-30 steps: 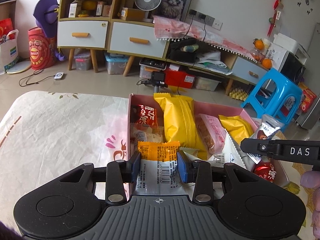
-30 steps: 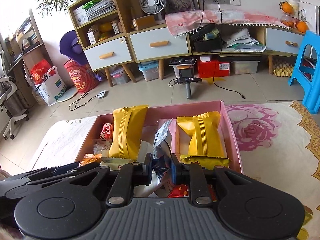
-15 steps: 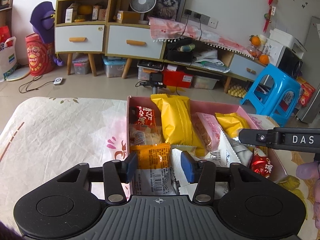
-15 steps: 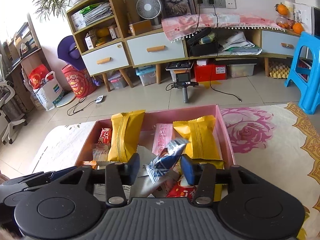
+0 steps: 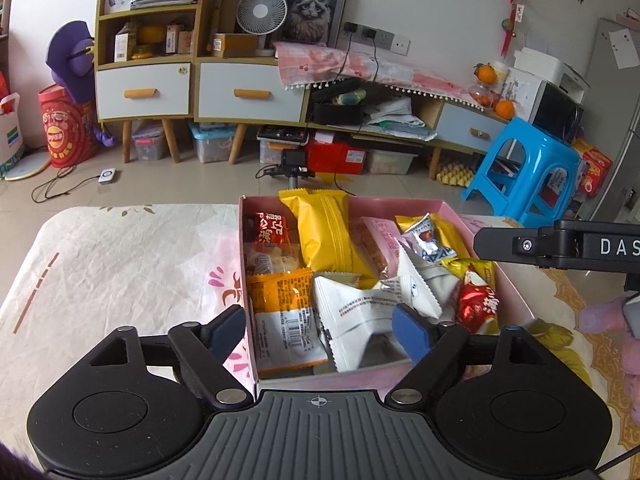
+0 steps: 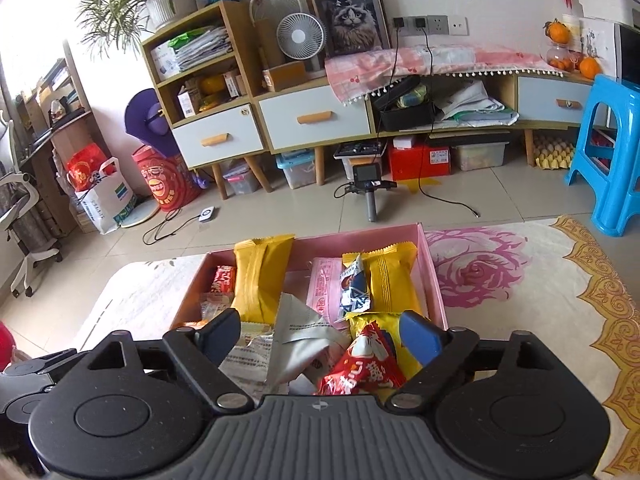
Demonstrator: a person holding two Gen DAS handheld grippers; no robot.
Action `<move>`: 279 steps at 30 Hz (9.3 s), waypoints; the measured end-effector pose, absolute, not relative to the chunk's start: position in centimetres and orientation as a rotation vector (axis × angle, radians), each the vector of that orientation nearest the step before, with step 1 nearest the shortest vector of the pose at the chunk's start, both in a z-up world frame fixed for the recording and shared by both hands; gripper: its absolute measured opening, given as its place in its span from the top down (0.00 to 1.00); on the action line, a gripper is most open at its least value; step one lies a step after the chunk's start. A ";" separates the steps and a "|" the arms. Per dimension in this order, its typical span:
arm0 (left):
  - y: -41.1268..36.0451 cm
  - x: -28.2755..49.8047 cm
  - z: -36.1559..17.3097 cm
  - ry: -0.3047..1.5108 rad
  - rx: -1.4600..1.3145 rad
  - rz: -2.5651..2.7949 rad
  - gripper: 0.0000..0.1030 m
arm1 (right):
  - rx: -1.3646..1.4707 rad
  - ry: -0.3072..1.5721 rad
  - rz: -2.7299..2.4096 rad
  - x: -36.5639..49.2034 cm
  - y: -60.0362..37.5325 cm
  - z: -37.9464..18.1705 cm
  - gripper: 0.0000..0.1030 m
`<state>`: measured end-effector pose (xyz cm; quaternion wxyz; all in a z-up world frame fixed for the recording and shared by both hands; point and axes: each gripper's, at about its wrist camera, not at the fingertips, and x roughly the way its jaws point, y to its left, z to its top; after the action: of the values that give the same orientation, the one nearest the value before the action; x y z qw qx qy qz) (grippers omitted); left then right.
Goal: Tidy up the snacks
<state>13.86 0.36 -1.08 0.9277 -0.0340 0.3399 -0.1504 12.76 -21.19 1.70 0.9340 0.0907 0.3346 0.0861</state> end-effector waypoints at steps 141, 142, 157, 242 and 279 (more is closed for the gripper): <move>0.0 9.4 -1.8 0.821 -0.110 -0.392 0.69 | -0.041 0.719 0.281 6.6 -20.1 0.8 0.81; 0.3 9.5 -1.7 0.817 -0.113 -0.391 0.69 | -0.041 0.718 0.281 6.8 -19.8 0.9 0.81; 2.5 11.0 -0.5 0.752 -0.176 -0.398 0.69 | 0.046 0.686 0.272 9.0 -17.9 1.9 0.81; 2.3 4.5 2.1 0.810 -0.018 0.005 0.00 | -0.013 0.705 0.068 2.8 -17.9 3.8 0.08; 0.3 3.0 3.1 0.828 0.026 0.013 0.00 | -0.070 0.756 0.043 0.9 -17.3 3.5 0.08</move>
<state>3.00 0.32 3.12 0.9155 0.0128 0.4021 0.0065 0.91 -17.27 3.49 0.9285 -0.0343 0.3690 0.0211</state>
